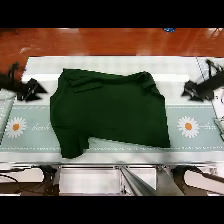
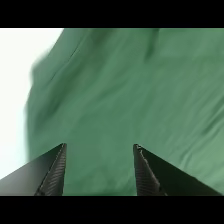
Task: Fold the shirts.
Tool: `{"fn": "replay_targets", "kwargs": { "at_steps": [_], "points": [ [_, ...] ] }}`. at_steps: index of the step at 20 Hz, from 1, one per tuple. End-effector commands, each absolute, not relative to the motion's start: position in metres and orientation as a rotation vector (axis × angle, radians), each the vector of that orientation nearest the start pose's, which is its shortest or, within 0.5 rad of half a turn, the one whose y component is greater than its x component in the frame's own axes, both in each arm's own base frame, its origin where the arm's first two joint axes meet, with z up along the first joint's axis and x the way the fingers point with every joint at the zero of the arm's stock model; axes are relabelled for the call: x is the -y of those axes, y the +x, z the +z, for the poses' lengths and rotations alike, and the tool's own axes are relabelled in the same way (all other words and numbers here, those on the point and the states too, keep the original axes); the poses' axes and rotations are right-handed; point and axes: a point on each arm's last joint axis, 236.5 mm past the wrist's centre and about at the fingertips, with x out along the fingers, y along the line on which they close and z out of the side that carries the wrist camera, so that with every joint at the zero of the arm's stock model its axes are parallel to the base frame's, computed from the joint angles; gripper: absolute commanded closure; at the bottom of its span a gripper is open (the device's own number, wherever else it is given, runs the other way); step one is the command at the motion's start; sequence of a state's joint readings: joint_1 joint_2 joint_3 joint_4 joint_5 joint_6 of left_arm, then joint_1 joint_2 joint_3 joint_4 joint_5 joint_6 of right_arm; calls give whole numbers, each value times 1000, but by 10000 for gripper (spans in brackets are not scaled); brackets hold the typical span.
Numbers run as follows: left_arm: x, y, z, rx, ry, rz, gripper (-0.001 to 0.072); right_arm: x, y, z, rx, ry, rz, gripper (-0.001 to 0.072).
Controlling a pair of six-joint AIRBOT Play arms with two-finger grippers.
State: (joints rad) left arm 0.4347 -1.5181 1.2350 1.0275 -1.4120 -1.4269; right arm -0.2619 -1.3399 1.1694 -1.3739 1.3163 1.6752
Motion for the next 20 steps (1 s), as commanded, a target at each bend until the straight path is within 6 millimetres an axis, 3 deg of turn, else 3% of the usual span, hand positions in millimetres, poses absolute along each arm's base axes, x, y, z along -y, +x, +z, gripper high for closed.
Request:
{"fn": "replay_targets", "kwargs": {
  "at_steps": [1, 4, 7, 10, 14, 17, 18, 19, 20],
  "points": [
    [-39, 293, -56, -1548, -962, -84, 200, 35, 289, -40, -1346, 506, -156, 304],
    [-31, 278, -67, -1532, -1057, -114, 201, -2, 273, -40, -1199, 722, -56, 304],
    [-30, 274, -82, -1561, -1036, -57, 201, -14, 253, -36, -1227, 737, -13, 304],
    [-24, 264, -100, -1645, -952, -7, 201, -24, 253, -28, -1221, 773, 20, 304],
    [-1, 256, -111, -1745, -885, -64, 201, -25, 259, -24, -1193, 793, 21, 306],
    [19, 256, -116, -1783, -815, -119, 205, -8, 268, -14, -1144, 819, -21, 306],
    [25, 254, -116, -1792, -772, -166, 283, 7, 265, -13, -1142, 811, -58, 306],
    [29, 252, -115, -1796, -735, -212, 623, 26, 257, -15, -1158, 788, -112, 306],
    [30, 252, -114, -1797, -729, -226, 682, 43, 239, -23, -1211, 767, -173, 306]
  ]
}}
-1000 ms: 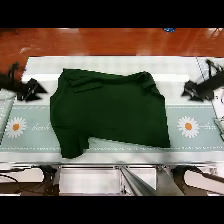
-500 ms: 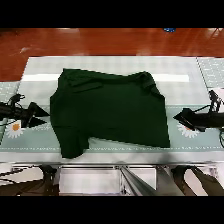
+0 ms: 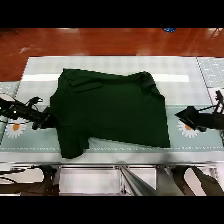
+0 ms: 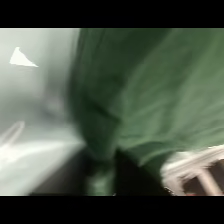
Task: Fold the shirts.
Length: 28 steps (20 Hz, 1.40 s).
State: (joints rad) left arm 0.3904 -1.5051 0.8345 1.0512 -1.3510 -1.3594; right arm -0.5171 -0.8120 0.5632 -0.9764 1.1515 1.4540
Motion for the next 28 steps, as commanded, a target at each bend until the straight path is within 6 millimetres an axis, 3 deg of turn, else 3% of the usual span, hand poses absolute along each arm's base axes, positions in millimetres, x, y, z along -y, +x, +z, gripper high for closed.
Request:
{"fn": "replay_targets", "kwargs": {
  "at_steps": [1, 2, 3, 6, 7, 14, 19, 20, 21, 22, 24, 25, 26, 28],
  "points": [
    [29, 252, -113, -1797, -730, -227, 688, 53, 214, -33, -1295, 744, -219, 306],
    [28, 253, -112, -1794, -731, -226, 688, 55, 184, -44, -1408, 730, -247, 306],
    [28, 254, -112, -1791, -732, -225, 688, 42, 160, -53, -1509, 735, -218, 306],
    [28, 254, -113, -1791, -731, -224, 688, -9, 143, -72, -1608, 770, -54, 309],
    [28, 254, -113, -1791, -731, -225, 688, -18, 138, -76, -1645, 784, -48, 309],
    [28, 254, -113, -1790, -731, -224, 688, -33, 155, -97, -1677, 781, -6, 309],
    [26, 257, -114, -1779, -728, -217, 688, -62, 185, -121, -1658, 831, 39, 309],
    [27, 259, -114, -1769, -734, -215, 688, -69, 196, -121, -1634, 849, 60, 362],
    [28, 264, -113, -1752, -746, -216, 688, -81, 211, -114, -1593, 861, 130, 549],
    [31, 273, -107, -1722, -768, -227, 688, -94, 229, -98, -1532, 868, 235, 685],
    [37, 312, -80, -1602, -827, -272, 688, -115, 265, -49, -1427, 887, 411, 687],
    [41, 342, -54, -1503, -863, -312, 688, -117, 283, -21, -1383, 841, 470, 688],
    [45, 377, -14, -1366, -897, -367, 688, -114, 306, 13, -1323, 796, 506, 687],
    [47, 439, 91, -1055, -909, -482, 688, -100, 355, 93, -1133, 689, 523, 688]
  ]
}}
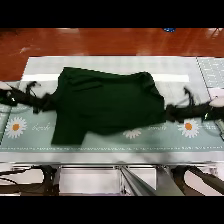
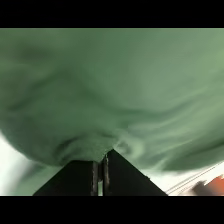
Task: Fold the shirts.
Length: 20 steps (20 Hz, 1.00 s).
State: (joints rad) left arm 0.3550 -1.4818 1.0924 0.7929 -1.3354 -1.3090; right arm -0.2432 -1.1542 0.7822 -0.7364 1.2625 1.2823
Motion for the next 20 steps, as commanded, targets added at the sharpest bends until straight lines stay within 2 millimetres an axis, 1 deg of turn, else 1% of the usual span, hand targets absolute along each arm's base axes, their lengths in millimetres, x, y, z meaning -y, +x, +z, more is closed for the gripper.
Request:
{"fn": "replay_targets", "kwargs": {
  "at_steps": [1, 2, 3, 4, 5, 6, 7, 8, 9, 10, 11, 13, 15, 18, 19, 20],
  "points": [
    [44, 460, 146, -903, -873, -516, 688, -91, 376, 136, -1026, 626, 508, 688],
    [39, 475, 204, -749, -809, -529, 689, -83, 393, 182, -910, 552, 499, 688],
    [34, 480, 255, -621, -738, -530, 688, -76, 404, 233, -784, 480, 489, 687],
    [32, 477, 308, -499, -664, -538, 688, -73, 406, 278, -681, 419, 484, 687],
    [37, 464, 351, -419, -606, -558, 688, -72, 400, 323, -583, 373, 479, 688],
    [47, 441, 390, -356, -543, -588, 688, -75, 387, 362, -492, 328, 486, 688],
    [56, 416, 422, -289, -458, -602, 688, -79, 368, 396, -405, 283, 491, 687],
    [60, 395, 444, -236, -393, -582, 689, -80, 348, 422, -332, 241, 477, 688],
    [60, 375, 460, -192, -330, -543, 688, -76, 330, 438, -281, 202, 439, 687],
    [58, 353, 472, -158, -259, -489, 688, -66, 312, 446, -255, 175, 371, 687],
    [57, 331, 480, -141, -198, -437, 689, -57, 295, 450, -249, 160, 308, 688],
    [58, 287, 490, -119, -106, -358, 689, -44, 260, 448, -263, 134, 208, 688],
    [57, 242, 505, -53, -10, -264, 689, -42, 227, 444, -282, 93, 172, 687],
    [50, 191, 518, 12, 49, -169, 689, -32, 186, 424, -356, 71, 90, 688],
    [51, 178, 520, 28, 57, -173, 689, -27, 175, 419, -373, 68, 58, 688],
    [53, 169, 519, 29, 60, -188, 689, -22, 165, 417, -379, 67, 26, 688]
  ]
}}
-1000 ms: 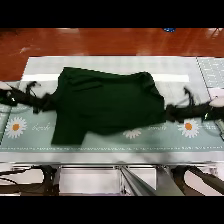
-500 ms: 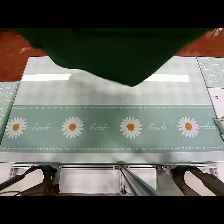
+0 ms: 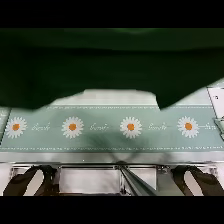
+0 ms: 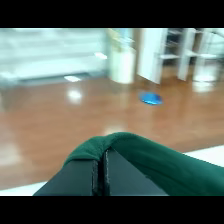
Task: Fold the shirts.
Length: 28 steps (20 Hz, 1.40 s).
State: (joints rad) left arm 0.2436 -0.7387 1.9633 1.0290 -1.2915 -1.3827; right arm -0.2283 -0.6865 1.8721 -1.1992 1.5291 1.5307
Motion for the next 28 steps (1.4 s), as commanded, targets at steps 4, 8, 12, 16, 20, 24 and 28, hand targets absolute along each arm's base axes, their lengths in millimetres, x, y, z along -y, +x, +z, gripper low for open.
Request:
{"fn": "replay_targets", "kwargs": {
  "at_steps": [4, 8, 12, 16, 20, 24, 28],
  "points": [
    [33, 178, 476, -142, 24, -146, 689, -13, 148, 401, -437, 87, -28, 687],
    [-7, 241, 386, -418, -18, 35, 689, -13, 180, 339, -631, 136, 4, 688],
    [11, 321, 255, -743, -53, -28, 689, -27, 250, 248, -786, 237, 122, 688],
    [31, 414, 145, -896, -141, -77, 688, -19, 337, 159, -921, 339, 154, 688],
    [44, 504, 55, -976, -235, -89, 689, -4, 431, 80, -1001, 433, 141, 688],
    [59, 560, 3, -1039, -370, -79, 688, 0, 496, 27, -1087, 520, 165, 688],
    [65, 565, -13, -1122, -370, -111, 688, -8, 507, 9, -1156, 566, 203, 688]
  ]
}}
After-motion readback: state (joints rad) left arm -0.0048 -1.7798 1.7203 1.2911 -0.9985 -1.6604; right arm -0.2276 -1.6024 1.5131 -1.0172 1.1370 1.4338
